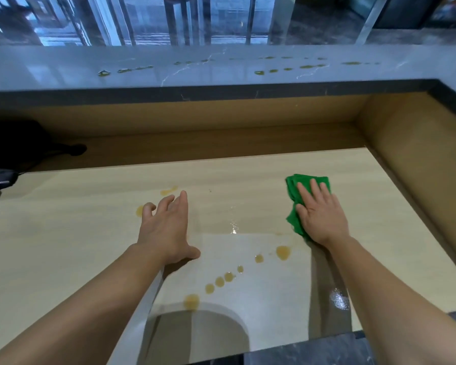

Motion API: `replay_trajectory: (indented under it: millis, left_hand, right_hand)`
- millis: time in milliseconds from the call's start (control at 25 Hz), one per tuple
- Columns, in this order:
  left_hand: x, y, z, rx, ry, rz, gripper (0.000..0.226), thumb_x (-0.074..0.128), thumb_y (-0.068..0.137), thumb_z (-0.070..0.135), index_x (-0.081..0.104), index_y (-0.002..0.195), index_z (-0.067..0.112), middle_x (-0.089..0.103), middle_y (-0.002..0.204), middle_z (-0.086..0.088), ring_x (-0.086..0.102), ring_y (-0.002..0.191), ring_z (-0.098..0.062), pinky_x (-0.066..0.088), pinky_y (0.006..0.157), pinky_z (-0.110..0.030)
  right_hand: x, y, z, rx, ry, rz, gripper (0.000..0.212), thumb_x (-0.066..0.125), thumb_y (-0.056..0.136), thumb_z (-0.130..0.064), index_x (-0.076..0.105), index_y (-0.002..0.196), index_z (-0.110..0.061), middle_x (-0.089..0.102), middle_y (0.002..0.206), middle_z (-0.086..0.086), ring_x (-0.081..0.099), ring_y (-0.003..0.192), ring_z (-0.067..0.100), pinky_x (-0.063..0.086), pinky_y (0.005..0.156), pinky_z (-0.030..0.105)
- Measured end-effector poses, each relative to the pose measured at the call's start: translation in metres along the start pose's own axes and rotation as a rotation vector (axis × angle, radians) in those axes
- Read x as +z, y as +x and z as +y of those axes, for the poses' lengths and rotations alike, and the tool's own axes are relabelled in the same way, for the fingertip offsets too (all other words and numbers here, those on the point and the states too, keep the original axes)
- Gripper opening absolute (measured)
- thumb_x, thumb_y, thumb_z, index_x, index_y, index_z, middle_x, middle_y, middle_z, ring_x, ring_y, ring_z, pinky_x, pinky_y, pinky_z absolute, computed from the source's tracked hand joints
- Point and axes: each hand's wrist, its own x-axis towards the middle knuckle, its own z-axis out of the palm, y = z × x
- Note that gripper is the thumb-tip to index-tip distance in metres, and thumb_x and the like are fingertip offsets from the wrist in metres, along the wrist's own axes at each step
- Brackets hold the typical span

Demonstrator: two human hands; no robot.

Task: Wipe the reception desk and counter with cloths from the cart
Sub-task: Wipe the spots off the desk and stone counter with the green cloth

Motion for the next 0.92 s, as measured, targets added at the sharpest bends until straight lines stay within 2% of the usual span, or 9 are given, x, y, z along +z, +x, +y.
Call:
replay_trajectory:
  millis: [120,200,280,440,560,640,720,920]
  left_hand:
    - [0.005,-0.015,0.003,-0.023,-0.073,0.038,0.127,0.072,0.063,0.064,-0.002,0.152,0.012,0.030,0.152,0.000,0.009,0.146,-0.016,0.013,0.111,-0.041]
    - [0.008,-0.027,0.002,-0.036,-0.104,0.050,0.127,0.070,0.063,0.066,-0.001,0.152,0.012,0.031,0.152,-0.001,0.010,0.146,-0.016,0.013,0.111,-0.040]
    - [0.010,-0.038,0.000,-0.056,-0.135,0.051,0.124,0.069,0.065,0.066,0.000,0.152,0.012,0.031,0.152,-0.001,0.011,0.146,-0.016,0.012,0.111,-0.038]
    - [0.015,-0.048,-0.002,-0.092,-0.143,0.058,0.119,0.068,0.069,0.065,0.001,0.152,0.012,0.035,0.150,-0.002,0.014,0.145,-0.015,0.014,0.109,-0.037]
    - [0.021,-0.050,-0.001,-0.098,-0.136,0.079,0.114,0.069,0.069,0.063,0.006,0.150,0.013,0.046,0.142,0.002,0.019,0.143,-0.015,0.017,0.106,-0.038]
    - [0.022,-0.051,0.003,-0.093,-0.116,0.095,0.110,0.068,0.072,0.059,0.006,0.151,0.014,0.045,0.142,0.003,0.019,0.143,-0.015,0.018,0.106,-0.039]
    - [0.022,-0.053,0.008,-0.063,-0.113,0.111,0.103,0.067,0.075,0.056,0.011,0.151,0.017,0.043,0.143,0.003,0.019,0.142,-0.015,0.017,0.106,-0.038]
    - [0.021,-0.067,0.021,0.052,-0.173,0.146,0.081,0.066,0.070,0.051,0.038,0.141,0.024,0.050,0.132,0.008,0.024,0.134,-0.012,0.014,0.104,-0.035]
  right_hand:
    - [-0.005,-0.002,0.004,0.123,0.056,-0.049,0.057,0.018,0.103,-0.041,-0.002,0.155,-0.029,-0.009,0.163,0.005,-0.009,0.150,0.026,0.002,0.121,0.043]
    - [-0.007,-0.001,-0.026,0.229,0.142,-0.075,0.059,0.019,0.102,-0.040,-0.003,0.155,-0.026,-0.012,0.162,0.008,-0.012,0.149,0.028,-0.002,0.121,0.044]
    - [-0.004,-0.004,-0.072,0.244,0.167,-0.077,0.060,0.018,0.102,-0.039,-0.004,0.155,-0.024,-0.015,0.161,0.010,-0.014,0.148,0.030,-0.004,0.120,0.045]
    - [0.015,-0.035,-0.181,-0.014,0.093,-0.073,0.058,0.017,0.103,-0.038,-0.009,0.154,-0.025,-0.020,0.160,0.010,-0.020,0.147,0.031,-0.008,0.119,0.046]
    - [0.024,-0.056,-0.213,-0.250,0.023,-0.092,0.060,0.020,0.103,-0.038,-0.009,0.154,-0.027,-0.020,0.160,0.008,-0.022,0.146,0.029,-0.010,0.119,0.045]
    - [0.022,-0.052,-0.193,-0.381,0.002,-0.093,0.058,0.020,0.103,-0.040,-0.006,0.154,-0.032,-0.017,0.161,0.003,-0.019,0.148,0.024,-0.007,0.121,0.043]
    - [0.020,-0.046,-0.155,-0.414,0.009,-0.079,0.057,0.020,0.103,-0.042,-0.003,0.154,-0.035,-0.014,0.162,-0.001,-0.016,0.148,0.020,-0.004,0.121,0.040]
    - [0.013,-0.046,-0.039,-0.172,0.010,-0.020,0.057,0.024,0.102,-0.043,0.001,0.154,-0.035,-0.008,0.163,-0.001,-0.008,0.150,0.019,0.001,0.121,0.037]
